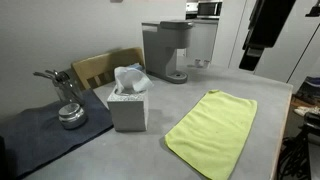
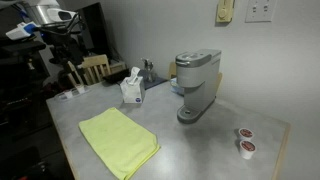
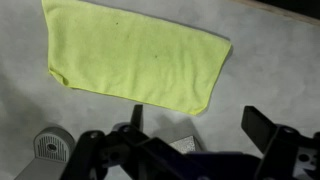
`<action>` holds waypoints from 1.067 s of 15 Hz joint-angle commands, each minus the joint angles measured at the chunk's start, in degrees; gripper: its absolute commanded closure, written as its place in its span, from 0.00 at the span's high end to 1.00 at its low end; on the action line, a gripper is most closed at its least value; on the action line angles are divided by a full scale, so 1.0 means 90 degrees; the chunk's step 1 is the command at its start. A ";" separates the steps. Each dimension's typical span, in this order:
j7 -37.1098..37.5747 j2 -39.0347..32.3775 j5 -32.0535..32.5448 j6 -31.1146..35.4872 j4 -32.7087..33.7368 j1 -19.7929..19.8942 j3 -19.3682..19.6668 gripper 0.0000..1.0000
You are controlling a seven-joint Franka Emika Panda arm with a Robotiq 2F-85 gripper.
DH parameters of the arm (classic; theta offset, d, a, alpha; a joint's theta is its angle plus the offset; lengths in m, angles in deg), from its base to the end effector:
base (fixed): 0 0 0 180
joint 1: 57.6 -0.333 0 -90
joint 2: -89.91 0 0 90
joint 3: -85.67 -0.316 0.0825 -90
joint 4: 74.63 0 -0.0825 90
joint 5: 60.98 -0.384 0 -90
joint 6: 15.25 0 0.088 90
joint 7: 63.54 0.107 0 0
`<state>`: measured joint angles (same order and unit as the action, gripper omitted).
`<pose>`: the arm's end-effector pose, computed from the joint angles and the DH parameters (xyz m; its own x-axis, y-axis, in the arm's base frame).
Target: Pick up the wipe from the box and wrap it in the towel on the table
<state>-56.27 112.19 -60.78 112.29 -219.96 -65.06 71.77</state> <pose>0.3916 0.1529 0.4120 0.9690 0.2340 0.0789 0.2274 -0.9701 0.0847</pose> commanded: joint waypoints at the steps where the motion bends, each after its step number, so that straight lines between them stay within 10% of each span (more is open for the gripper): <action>1: 0.0034 -0.0009 0.0045 -0.0013 0.0009 -0.0095 0.0092 1.00; 6: 0.0241 -0.0115 0.0158 0.0252 -0.0005 -0.0006 0.0040 1.00; 14: 0.2219 -0.0890 0.1477 0.4248 -0.0262 0.0828 -0.0406 1.00; 16: 0.1776 -0.0639 0.1140 0.3659 -0.0257 0.0537 -0.0232 1.00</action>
<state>-39.70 106.30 -49.89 145.30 -222.28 -60.58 70.05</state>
